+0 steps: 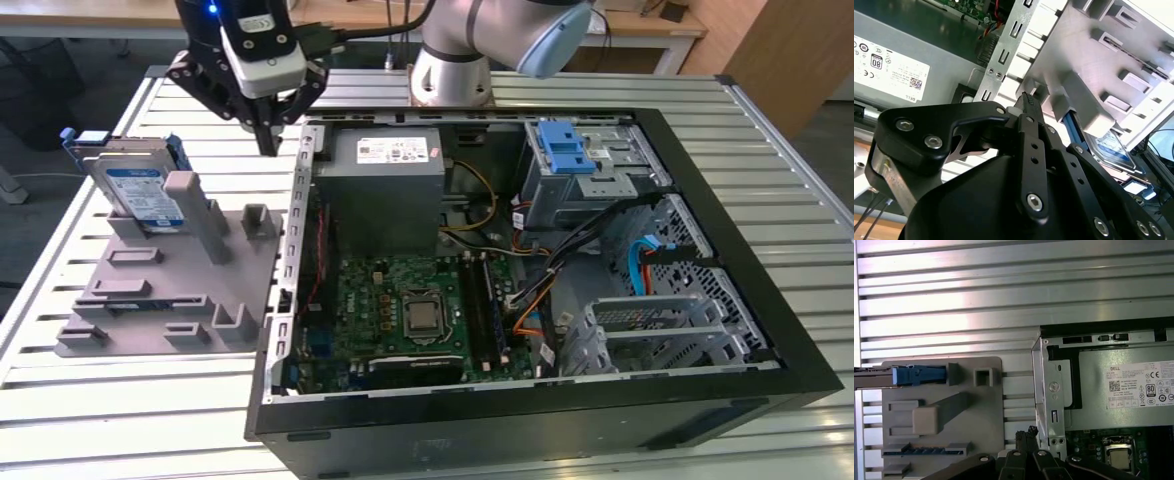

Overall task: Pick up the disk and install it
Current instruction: 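Reach for the disk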

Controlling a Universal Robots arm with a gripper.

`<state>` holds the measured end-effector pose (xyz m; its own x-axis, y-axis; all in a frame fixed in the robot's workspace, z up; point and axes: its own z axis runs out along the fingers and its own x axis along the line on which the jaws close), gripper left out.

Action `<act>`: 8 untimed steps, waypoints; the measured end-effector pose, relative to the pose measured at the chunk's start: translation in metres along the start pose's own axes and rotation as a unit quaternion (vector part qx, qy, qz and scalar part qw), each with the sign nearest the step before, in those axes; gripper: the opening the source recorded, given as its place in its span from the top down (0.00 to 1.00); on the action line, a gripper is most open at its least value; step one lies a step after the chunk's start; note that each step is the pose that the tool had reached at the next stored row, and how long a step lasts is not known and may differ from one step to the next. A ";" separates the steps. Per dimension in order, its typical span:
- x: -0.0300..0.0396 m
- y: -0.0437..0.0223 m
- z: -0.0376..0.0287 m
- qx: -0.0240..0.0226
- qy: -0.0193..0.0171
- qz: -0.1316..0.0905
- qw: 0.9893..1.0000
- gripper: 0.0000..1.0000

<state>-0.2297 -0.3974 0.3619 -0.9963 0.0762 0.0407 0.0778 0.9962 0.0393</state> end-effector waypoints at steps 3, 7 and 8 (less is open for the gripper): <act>0.0013 -0.0001 0.0004 0.000 0.000 0.000 1.000 0.89; 0.0034 -0.0003 0.0010 0.000 0.000 0.000 1.000 0.89; 0.0038 -0.0003 0.0011 0.000 0.000 0.000 1.000 0.89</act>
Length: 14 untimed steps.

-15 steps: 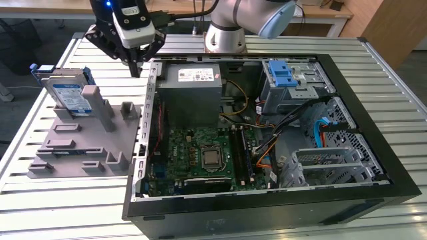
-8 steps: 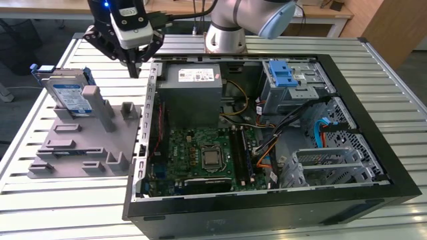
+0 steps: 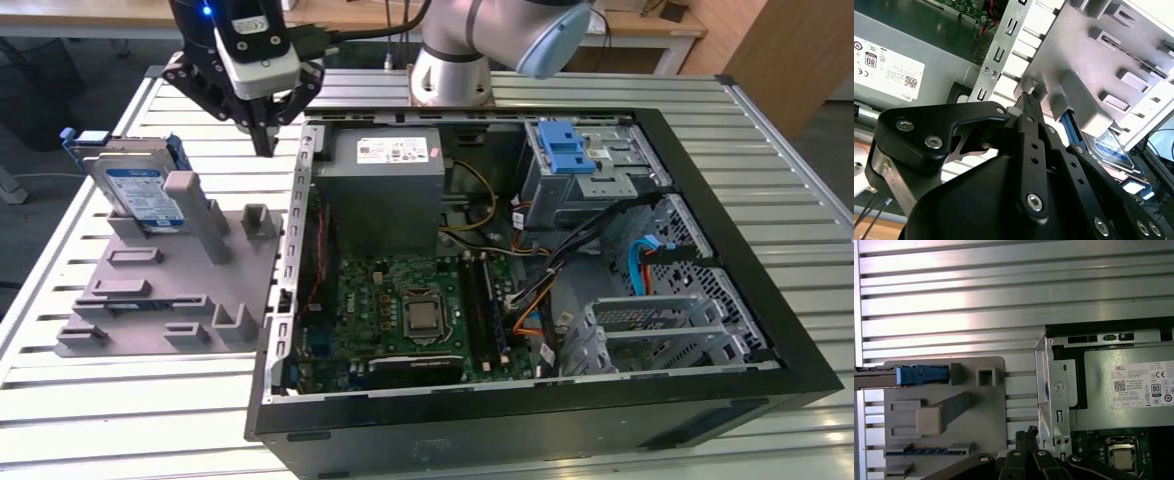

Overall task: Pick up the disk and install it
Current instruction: 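Reach for the disk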

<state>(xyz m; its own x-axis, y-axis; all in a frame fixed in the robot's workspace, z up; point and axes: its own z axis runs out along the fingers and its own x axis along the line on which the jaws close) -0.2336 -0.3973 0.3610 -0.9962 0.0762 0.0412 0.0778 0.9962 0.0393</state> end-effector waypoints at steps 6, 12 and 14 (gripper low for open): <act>0.0046 -0.0003 0.0010 0.000 0.000 0.000 1.000 0.89; 0.0080 -0.0006 0.0018 0.000 0.000 0.000 1.000 0.89; 0.0093 -0.0007 0.0021 0.000 0.000 0.000 1.000 0.89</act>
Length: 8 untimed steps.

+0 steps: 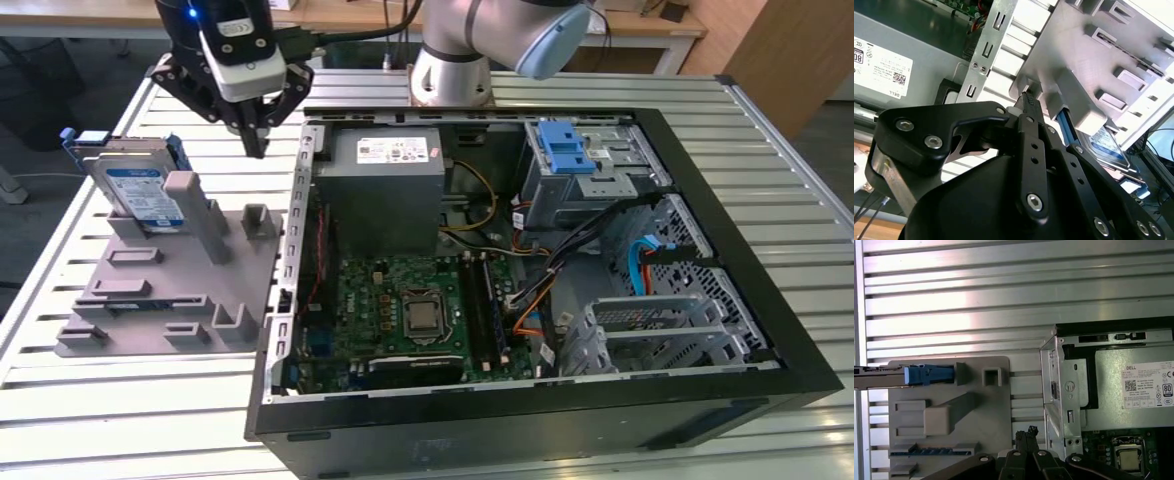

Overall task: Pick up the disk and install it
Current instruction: 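Reach for the disk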

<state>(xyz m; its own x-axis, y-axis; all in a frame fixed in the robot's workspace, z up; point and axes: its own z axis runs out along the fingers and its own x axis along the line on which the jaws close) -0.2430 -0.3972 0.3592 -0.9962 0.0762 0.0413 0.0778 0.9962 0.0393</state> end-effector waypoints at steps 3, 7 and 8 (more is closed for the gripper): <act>0.0019 -0.0002 0.0004 0.000 0.000 0.000 1.000 0.89; 0.0051 -0.0004 0.0009 0.000 0.000 0.000 1.000 0.89; 0.0062 -0.0004 0.0010 0.000 0.000 0.000 1.000 0.89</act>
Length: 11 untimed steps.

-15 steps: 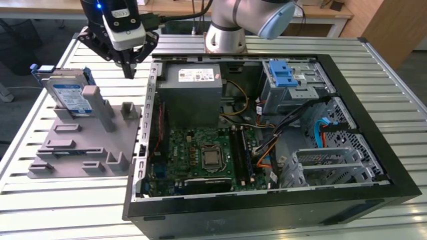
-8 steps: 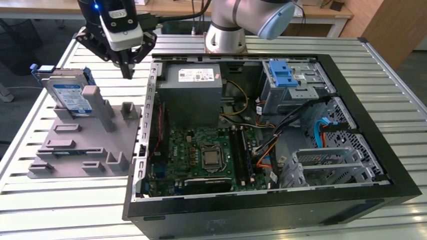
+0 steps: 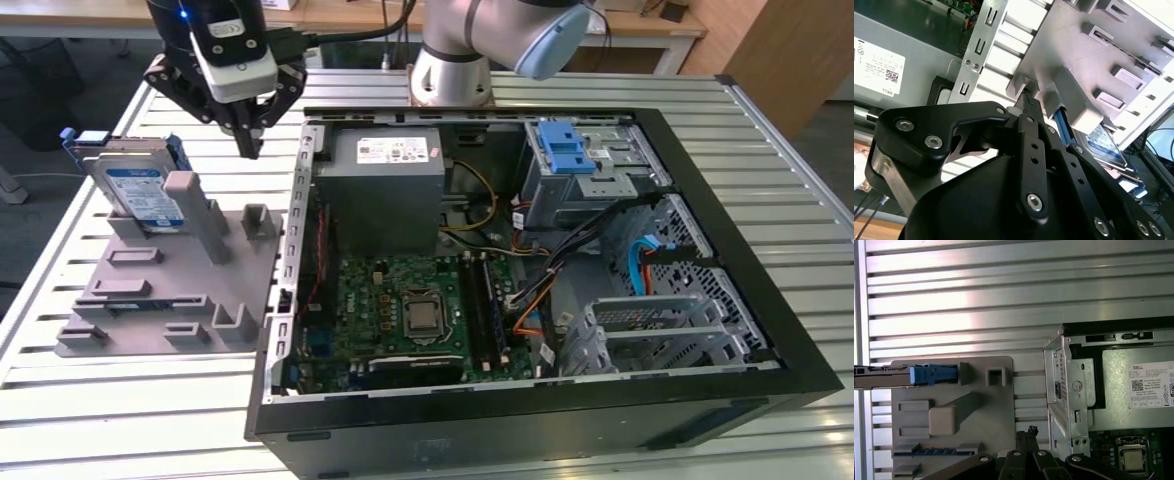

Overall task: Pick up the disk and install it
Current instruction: 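Reach for the disk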

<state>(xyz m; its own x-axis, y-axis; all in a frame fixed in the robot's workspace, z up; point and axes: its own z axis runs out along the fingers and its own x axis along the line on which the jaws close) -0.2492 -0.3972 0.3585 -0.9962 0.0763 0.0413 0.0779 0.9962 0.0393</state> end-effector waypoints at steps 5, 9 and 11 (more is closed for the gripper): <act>0.0075 0.0006 0.0008 0.000 0.000 0.000 1.000 0.89; 0.0163 0.0038 0.0013 0.000 0.000 0.000 1.000 0.89; 0.0208 0.0055 0.0016 0.000 -0.001 0.000 1.000 0.89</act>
<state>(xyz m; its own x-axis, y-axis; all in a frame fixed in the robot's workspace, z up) -0.2695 -0.3900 0.3580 -0.9963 0.0762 0.0402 0.0778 0.9962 0.0394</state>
